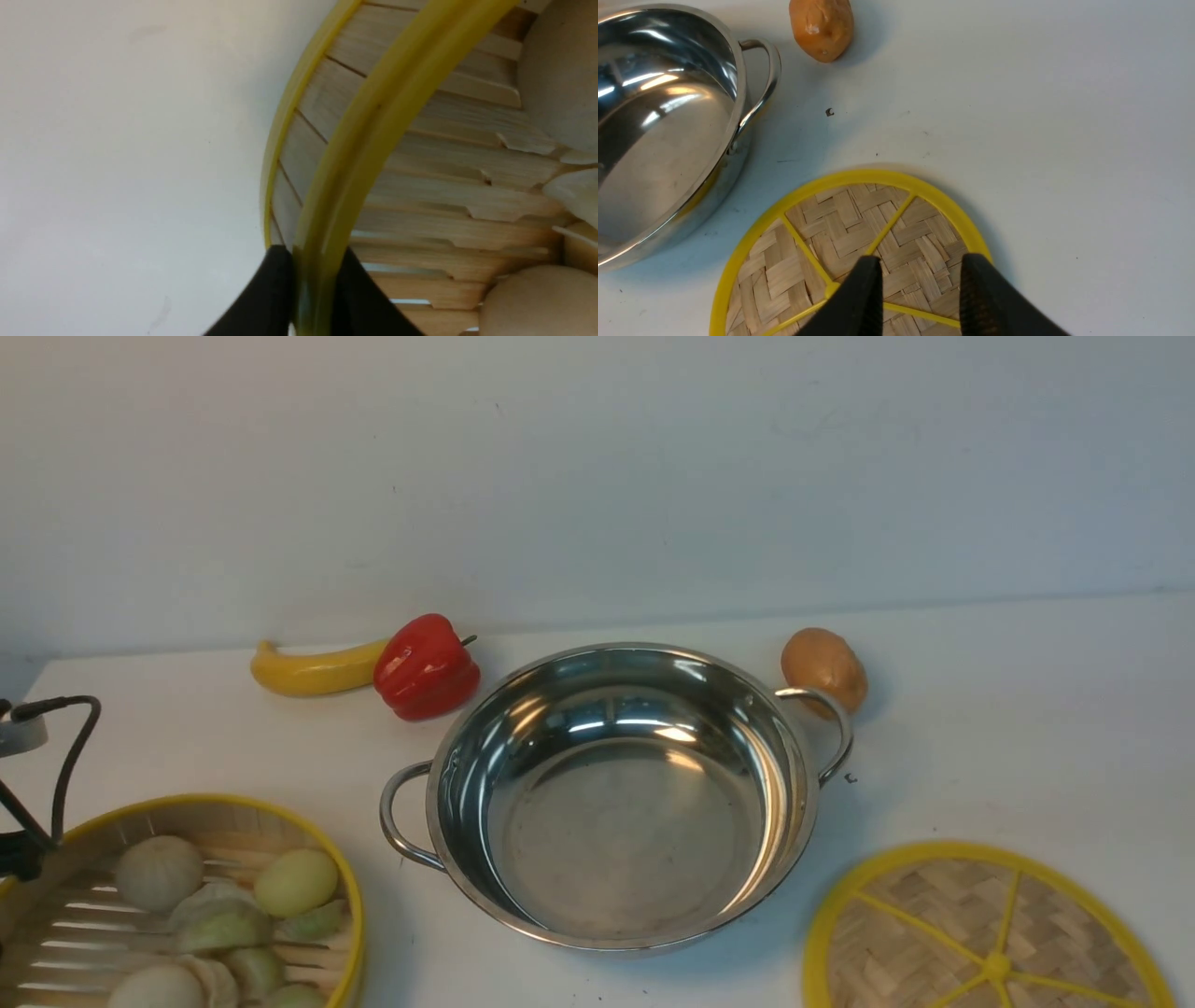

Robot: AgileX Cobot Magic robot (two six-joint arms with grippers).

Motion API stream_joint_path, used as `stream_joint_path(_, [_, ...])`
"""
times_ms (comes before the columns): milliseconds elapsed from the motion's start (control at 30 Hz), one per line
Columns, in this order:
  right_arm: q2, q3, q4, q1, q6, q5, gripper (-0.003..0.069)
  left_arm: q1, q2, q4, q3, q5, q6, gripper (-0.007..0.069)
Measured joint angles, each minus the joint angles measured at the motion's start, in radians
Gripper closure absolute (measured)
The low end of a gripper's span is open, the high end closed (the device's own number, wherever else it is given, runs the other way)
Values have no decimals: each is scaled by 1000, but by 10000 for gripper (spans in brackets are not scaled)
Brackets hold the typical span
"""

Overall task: Place the steamer in the pot on the white table, and put the lid on the steamer.
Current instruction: 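Grasp the rim of the steamer basket holding the buns with the left gripper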

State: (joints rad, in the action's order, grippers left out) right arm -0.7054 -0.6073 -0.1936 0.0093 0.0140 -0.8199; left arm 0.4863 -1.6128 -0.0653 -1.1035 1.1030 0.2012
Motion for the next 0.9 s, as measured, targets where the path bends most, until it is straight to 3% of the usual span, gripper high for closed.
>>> stream_joint_path(667, [0,0,0,0,1,-1,410,11,0,4,-231,105,32,542])
stream_joint_path(900, [0,0,0,0,6,-1,410,11,0,-130,-339,112,62,542])
